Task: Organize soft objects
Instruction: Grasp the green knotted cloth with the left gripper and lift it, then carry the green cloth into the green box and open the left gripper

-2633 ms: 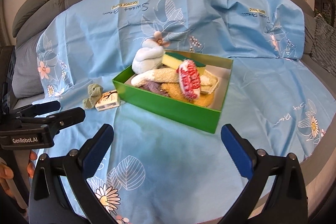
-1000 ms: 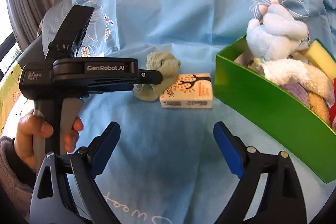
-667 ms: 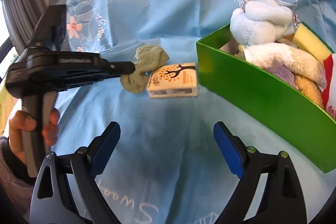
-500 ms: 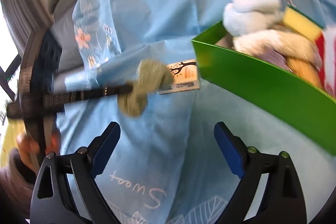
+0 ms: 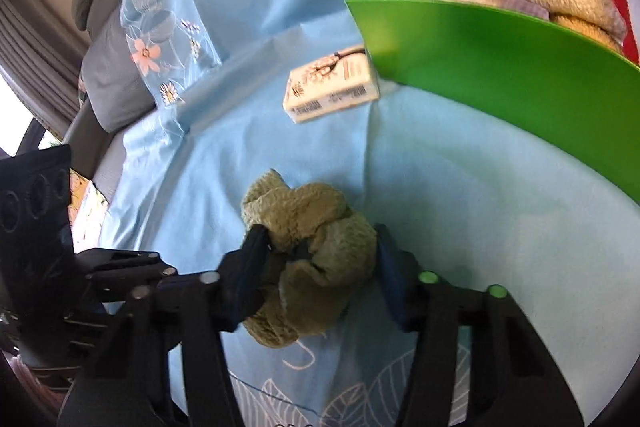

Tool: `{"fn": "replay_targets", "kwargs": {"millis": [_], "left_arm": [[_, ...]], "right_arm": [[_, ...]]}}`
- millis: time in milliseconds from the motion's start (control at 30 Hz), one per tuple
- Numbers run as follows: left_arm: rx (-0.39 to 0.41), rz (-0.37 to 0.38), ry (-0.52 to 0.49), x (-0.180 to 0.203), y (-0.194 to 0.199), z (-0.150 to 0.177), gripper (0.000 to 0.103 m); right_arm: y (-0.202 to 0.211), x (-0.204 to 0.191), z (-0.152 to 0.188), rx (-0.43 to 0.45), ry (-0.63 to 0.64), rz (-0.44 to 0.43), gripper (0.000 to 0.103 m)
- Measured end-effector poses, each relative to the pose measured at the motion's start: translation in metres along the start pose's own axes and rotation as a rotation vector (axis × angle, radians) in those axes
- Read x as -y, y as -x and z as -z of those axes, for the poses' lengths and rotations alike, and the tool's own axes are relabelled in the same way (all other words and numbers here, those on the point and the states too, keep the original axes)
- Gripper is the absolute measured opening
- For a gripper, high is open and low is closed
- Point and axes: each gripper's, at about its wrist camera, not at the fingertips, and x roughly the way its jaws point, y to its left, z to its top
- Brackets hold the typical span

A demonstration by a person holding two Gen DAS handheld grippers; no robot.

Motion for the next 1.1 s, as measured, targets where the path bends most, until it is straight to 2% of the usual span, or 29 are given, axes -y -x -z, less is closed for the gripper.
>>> {"fn": "replay_targets", "kwargs": {"millis": [33, 133, 167, 300, 667, 933, 1100], "left_arm": [[-0.001, 0.002, 0.005, 0.000, 0.000, 0.001, 0.008], [0.017, 0.019, 0.027, 0.000, 0.002, 0.002, 0.008], [0.026, 0.021, 0.036, 0.000, 0.004, 0.002, 0.008], [0.051, 0.038, 0.046, 0.007, 0.012, -0.001, 0.008], [0.136, 0.027, -0.037, 0.051, 0.040, -0.034, 0.008], [0.156, 0.038, -0.101, 0.087, 0.032, -0.074, 0.008], [0.177, 0.061, -0.138, 0.112, 0.021, -0.112, 0.008]], "right_arm": [[0.001, -0.001, 0.000, 0.003, 0.009, -0.008, 0.025], [0.006, -0.004, 0.002, 0.011, 0.029, 0.004, 0.012], [0.010, -0.005, 0.002, 0.018, 0.033, -0.008, 0.011], [0.026, -0.011, 0.001, 0.060, 0.066, 0.005, 0.011], [0.087, -0.013, -0.010, 0.213, 0.101, -0.003, 0.011], [0.119, 0.007, -0.025, 0.298, 0.095, 0.022, 0.011], [0.141, 0.027, -0.047, 0.359, 0.090, 0.063, 0.011]]}}
